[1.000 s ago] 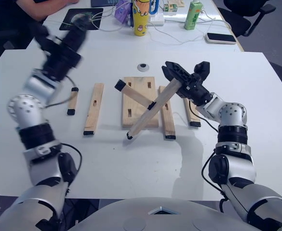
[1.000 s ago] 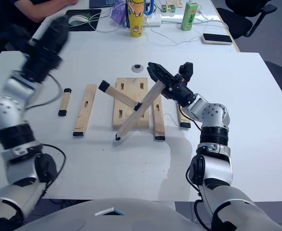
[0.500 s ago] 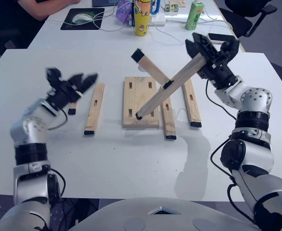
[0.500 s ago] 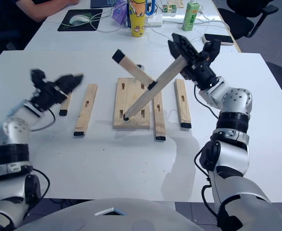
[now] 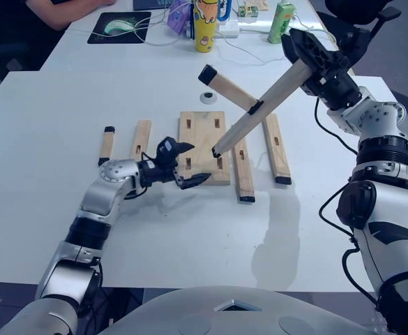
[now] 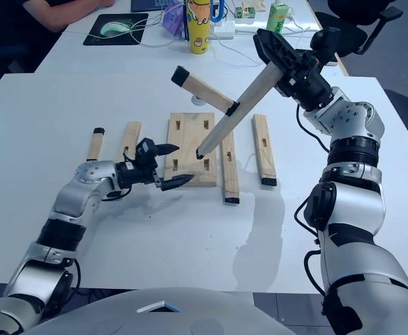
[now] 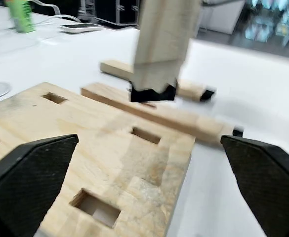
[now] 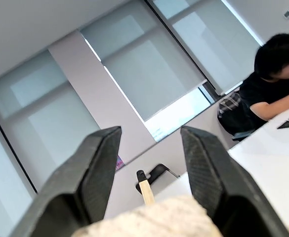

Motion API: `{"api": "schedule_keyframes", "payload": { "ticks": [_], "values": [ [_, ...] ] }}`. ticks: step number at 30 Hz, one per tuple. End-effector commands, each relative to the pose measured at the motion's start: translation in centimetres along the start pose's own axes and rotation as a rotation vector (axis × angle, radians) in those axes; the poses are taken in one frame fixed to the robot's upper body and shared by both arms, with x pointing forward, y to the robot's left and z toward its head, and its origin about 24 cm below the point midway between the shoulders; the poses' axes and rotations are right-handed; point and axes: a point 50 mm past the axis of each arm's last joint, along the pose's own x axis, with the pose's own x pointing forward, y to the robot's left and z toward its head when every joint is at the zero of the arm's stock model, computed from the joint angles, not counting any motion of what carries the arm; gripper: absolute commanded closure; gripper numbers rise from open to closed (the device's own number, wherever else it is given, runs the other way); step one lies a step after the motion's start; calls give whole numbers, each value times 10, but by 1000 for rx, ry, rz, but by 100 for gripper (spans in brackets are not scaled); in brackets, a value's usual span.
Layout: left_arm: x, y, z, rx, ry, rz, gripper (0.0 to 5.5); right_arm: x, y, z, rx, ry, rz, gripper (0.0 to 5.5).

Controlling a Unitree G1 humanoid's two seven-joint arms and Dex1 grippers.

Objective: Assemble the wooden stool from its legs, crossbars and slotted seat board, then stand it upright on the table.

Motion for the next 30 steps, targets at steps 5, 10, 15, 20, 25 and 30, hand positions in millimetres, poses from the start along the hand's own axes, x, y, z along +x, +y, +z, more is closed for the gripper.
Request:
{"api": "schedule_keyframes", "payload": {
  "ticks": [5,10,15,20,25,30],
  "values": [
    [20,0,-26,143,178,44,10,9,7,4,-45,54,66,348],
    [21,-1,-36,147,229,63,10,3,3,0,-76,86,40,348],
    [16,-6,-45,130,265,25,10,-2,-3,-10,-104,104,12,348],
    [9,-4,-48,119,285,10,10,-6,-5,-16,-114,114,6,348],
    [1,-2,-53,111,310,2,10,-5,-6,-23,-126,128,10,348],
    [1,-2,-53,110,311,-2,10,-4,-7,-25,-171,154,-1,348]
  ]
}}
